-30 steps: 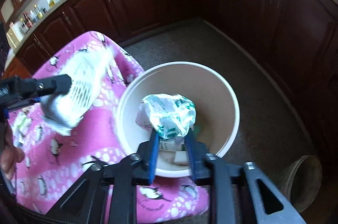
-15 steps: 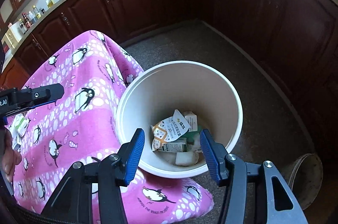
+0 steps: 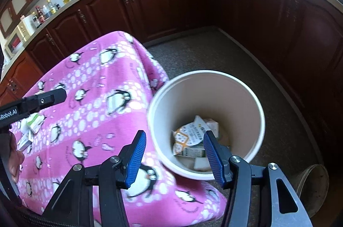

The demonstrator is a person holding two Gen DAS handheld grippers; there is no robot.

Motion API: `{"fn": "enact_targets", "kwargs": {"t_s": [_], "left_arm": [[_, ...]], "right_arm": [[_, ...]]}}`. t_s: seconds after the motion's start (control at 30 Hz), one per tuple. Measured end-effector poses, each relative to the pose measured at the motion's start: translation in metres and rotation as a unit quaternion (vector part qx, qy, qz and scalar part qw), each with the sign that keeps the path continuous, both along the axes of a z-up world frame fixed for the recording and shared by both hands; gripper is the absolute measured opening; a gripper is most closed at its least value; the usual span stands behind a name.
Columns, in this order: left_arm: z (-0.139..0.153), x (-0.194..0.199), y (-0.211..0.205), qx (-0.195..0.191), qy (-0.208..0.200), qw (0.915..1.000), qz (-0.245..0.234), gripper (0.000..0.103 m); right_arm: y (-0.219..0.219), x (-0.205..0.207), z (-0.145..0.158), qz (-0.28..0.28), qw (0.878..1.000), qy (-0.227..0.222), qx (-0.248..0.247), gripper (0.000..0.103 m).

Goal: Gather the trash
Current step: 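Move both grippers back over the remaining trash on the blanket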

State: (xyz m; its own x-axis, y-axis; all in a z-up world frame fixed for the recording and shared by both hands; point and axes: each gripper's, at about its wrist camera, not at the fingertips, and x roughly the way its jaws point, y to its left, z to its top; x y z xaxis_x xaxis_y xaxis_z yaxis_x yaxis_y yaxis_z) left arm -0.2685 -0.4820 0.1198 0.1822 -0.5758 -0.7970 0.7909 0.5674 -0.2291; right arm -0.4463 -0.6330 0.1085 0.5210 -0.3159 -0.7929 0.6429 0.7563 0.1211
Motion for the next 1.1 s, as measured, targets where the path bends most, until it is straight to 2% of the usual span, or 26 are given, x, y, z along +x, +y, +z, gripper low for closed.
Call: {"fn": "enact_targets", "kwargs": {"t_s": [0.13, 0.23, 0.8, 1.1], "left_arm": [[0.004, 0.009, 0.027, 0.0, -0.01, 0.9998, 0.019, 0.059], [0.007, 0.015, 0.046, 0.0, -0.013, 0.9994, 0.031, 0.064], [0.014, 0.045, 0.144, -0.005, -0.026, 0.9946, 0.1, 0.064], [0.018, 0.055, 0.198, -0.018, -0.014, 0.9939, 0.107, 0.064]], "right_arm": [[0.023, 0.018, 0.005, 0.025, 1.0, -0.003, -0.005, 0.054], [0.04, 0.033, 0.008, 0.044, 0.999, -0.005, -0.007, 0.056], [0.116, 0.089, 0.023, 0.115, 0.993, -0.01, -0.032, 0.065], [0.149, 0.106, 0.026, 0.148, 0.988, -0.009, -0.038, 0.07]]}}
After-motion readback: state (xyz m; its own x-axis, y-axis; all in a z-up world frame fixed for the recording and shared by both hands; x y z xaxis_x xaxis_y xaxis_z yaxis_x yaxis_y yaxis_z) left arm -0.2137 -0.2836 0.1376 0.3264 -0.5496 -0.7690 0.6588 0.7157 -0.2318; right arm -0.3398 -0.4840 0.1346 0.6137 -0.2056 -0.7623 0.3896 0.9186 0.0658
